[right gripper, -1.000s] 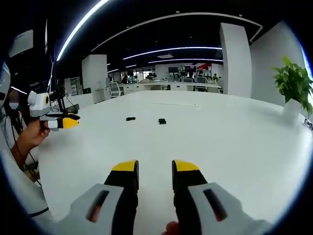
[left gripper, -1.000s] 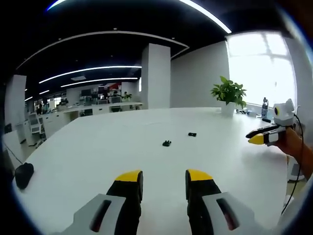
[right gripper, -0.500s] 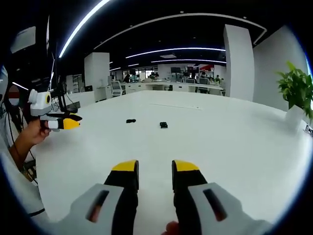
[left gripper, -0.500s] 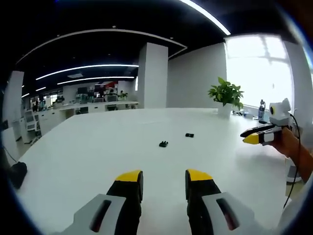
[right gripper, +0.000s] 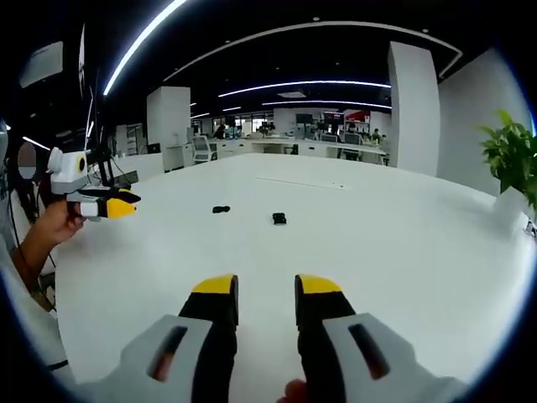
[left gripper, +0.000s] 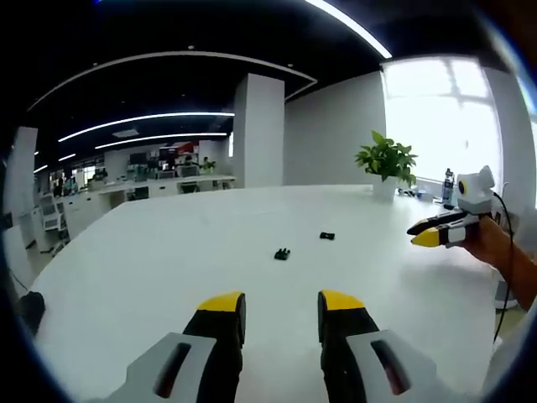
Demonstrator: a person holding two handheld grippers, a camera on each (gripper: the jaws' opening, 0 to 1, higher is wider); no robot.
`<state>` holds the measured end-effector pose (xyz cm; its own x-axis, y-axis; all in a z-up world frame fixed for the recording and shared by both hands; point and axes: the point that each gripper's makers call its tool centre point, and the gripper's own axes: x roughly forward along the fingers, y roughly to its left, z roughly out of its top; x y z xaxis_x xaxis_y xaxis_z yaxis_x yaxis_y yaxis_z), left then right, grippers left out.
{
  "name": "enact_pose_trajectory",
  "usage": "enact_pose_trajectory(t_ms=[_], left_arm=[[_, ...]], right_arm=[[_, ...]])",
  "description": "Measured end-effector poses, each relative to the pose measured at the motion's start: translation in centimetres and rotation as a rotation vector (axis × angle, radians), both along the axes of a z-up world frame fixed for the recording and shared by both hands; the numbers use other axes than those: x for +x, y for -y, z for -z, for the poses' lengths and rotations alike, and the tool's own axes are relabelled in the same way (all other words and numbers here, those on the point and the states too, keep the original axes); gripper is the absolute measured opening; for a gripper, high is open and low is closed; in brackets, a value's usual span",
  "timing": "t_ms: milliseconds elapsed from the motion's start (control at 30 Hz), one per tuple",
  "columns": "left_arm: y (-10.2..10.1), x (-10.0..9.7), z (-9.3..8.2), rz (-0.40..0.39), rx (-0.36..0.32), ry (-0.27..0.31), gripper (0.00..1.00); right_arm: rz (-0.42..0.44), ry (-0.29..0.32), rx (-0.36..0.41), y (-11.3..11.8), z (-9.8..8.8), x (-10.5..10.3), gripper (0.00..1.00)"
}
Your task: Snap the two parts of the plastic buckle together until the buckle closes and remains connected.
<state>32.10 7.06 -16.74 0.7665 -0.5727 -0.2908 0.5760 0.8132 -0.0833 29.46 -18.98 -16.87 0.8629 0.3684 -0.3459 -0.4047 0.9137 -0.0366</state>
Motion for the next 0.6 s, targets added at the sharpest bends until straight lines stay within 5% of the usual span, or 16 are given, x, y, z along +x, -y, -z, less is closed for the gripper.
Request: enact_pose_trajectory(t_ms=[600], left_arm=[[1.2, 1.0, -0.7, 0.032, 0.01, 0.002, 0.34]], right_arm=[[-0.014, -0.001, -0.026, 0.0, -0.4, 1.9, 0.27]])
